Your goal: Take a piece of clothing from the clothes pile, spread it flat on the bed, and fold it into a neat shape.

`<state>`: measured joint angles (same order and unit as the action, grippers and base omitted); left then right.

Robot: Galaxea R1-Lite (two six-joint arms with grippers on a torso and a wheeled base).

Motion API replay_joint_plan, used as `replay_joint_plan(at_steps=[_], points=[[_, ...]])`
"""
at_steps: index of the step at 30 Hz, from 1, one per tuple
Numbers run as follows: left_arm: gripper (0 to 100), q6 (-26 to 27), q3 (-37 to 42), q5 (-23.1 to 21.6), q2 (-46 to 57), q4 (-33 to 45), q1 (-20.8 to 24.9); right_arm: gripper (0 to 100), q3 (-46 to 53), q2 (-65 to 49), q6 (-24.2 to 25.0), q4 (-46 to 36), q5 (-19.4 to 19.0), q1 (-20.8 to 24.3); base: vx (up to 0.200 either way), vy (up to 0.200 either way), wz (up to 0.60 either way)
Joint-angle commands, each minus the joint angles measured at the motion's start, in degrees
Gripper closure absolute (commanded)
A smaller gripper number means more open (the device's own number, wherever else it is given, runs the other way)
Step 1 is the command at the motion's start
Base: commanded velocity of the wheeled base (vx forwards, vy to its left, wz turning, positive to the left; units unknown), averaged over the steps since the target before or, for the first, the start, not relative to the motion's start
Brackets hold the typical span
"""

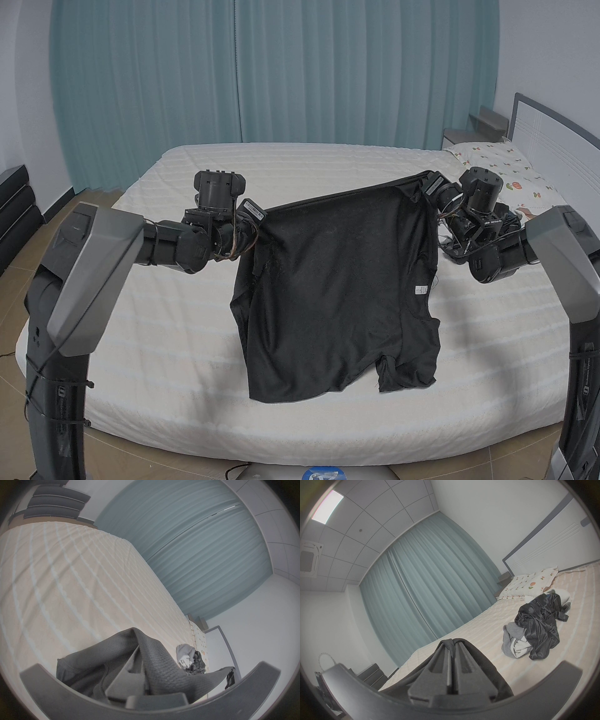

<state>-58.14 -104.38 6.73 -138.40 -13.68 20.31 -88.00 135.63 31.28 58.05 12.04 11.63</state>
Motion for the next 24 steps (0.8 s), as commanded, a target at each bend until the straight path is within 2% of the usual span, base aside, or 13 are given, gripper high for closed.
replay_joint_plan(at_steps=[1,3,4,9,11,13,18,21,23,24], points=[[100,-0.1,-6.1,2.1,-7.9,0.1,0.2,100,-2.7,5.6,-0.2,0.6,1.3,-0.2,0.0,0.0,0.0],[100,-0.1,-9.0,3.9,-10.1,0.1,0.3,100,-4.3,6.9,-0.4,0.3,1.6,-0.4,0.0,0.0,0.0],[0,-0.1,-10.2,4.4,-11.3,0.1,0.3,0,-4.7,7.6,-0.7,0.3,1.5,-0.5,0.0,0.0,0.0],[0,0.1,-10.2,4.4,-13.0,-1.6,0.3,0,-4.6,11.0,-1.7,-0.3,0.1,-0.4,0.0,0.0,0.0],[0,1.1,-10.2,4.7,-14.2,-3.8,0.2,0,-4.0,13.5,-5.6,-0.4,-0.3,-0.8,0.0,0.0,0.0],[0,2.2,-10.2,5.0,-14.2,-3.6,-0.2,0,-3.9,13.8,-6.3,-0.9,-0.2,-1.6,0.0,0.0,0.0],[0,5.8,-10.2,6.3,-13.9,-3.9,-1.5,0,-2.7,13.3,-7.0,-7.2,0.4,-2.4,0.0,0.0,0.0],[0,10.2,-10.2,8.4,-14.4,-4.1,-2.4,0,1.3,11.7,-8.7,-8.2,-1.1,-3.6,0.0,0.0,0.0],[0,10.4,-10.2,8.7,-14.5,-4.1,-2.4,0,1.7,11.5,-8.7,-8.2,-1.4,-3.7,0.0,0.0,0.0],[0,11.1,-10.2,9.4,-14.6,-4.0,-2.7,0,5.8,9.7,-8.6,-8.1,-4.5,-4.2,0.0,0.0,0.0]])
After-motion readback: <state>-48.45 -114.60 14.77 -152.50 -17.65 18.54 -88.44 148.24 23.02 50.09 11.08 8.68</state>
